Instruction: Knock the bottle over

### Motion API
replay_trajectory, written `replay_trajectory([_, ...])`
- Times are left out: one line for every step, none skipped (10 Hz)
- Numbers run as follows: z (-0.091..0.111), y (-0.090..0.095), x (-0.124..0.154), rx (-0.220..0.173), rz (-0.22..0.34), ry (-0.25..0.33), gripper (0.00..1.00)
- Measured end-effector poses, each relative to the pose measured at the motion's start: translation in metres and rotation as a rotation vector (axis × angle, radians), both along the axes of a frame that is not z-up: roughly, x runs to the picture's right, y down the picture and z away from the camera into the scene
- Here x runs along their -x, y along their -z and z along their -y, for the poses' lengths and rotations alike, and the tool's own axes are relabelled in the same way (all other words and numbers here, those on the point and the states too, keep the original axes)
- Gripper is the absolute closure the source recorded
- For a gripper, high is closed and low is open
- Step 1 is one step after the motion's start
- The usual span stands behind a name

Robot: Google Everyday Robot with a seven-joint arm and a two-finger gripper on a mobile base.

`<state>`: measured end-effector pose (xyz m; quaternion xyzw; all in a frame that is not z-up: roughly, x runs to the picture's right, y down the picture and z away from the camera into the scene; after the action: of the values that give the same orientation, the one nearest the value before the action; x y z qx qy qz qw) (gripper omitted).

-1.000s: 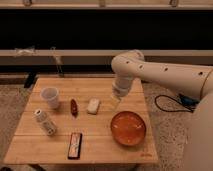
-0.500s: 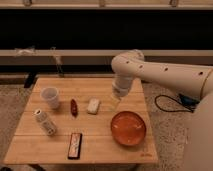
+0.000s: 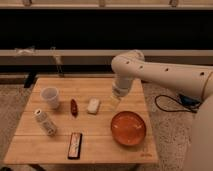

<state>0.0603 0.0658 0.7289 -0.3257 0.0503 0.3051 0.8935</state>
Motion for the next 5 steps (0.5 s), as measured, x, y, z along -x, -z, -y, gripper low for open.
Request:
replay_trajectory([0.0,0.011,0.007,-0.014,0.017,0.01,0.28])
replay_trajectory([-0.003,0.026,0.021,-0.033,0.039,0.027,0.28])
replay_trajectory([-0.008,0.045,0.038,-0.052,0.056,0.043,0.28])
replay_trajectory([-0.014,0.067,0.057,-0.074,0.072,0.061,0.28])
replay_trajectory([-0.021,0.09,0.08,-0.097,0.089,0.079,0.28])
